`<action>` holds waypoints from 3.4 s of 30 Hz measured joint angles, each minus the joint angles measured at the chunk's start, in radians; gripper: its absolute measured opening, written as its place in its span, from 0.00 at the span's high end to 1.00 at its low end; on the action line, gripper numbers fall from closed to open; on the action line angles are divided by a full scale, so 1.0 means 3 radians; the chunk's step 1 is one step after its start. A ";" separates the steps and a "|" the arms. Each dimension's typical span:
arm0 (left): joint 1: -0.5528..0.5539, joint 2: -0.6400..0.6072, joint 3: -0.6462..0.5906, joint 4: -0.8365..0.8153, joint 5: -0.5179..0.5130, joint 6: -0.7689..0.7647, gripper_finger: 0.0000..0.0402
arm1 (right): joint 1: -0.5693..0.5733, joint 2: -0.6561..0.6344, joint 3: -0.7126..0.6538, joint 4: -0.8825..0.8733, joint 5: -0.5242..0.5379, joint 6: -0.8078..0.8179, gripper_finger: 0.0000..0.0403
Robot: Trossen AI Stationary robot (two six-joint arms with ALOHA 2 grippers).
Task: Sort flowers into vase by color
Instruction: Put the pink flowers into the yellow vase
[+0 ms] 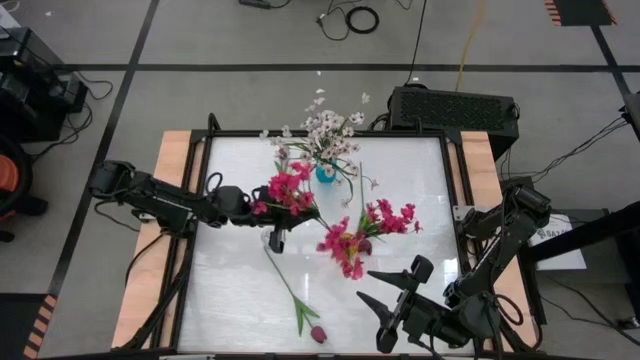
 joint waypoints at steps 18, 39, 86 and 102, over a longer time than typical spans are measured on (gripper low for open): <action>0.0102 0.0189 0.0000 0.0119 -0.0205 0.0236 0.97 | -0.0014 0.0000 0.0000 0.0000 -0.0025 -0.0014 0.50; 0.0104 0.0621 0.0041 0.0775 -0.0044 0.0134 0.97 | -0.0022 0.0000 0.0000 0.0000 -0.0024 -0.0028 0.50; 0.0187 0.0621 0.0221 -0.0028 -0.0079 -0.0383 0.92 | -0.0024 0.0000 0.0000 0.0003 -0.0022 -0.0077 0.50; 0.0178 0.0621 0.0221 -0.0176 -0.0073 -0.0391 0.81 | -0.0024 0.0000 0.0000 0.0003 -0.0022 -0.0091 0.50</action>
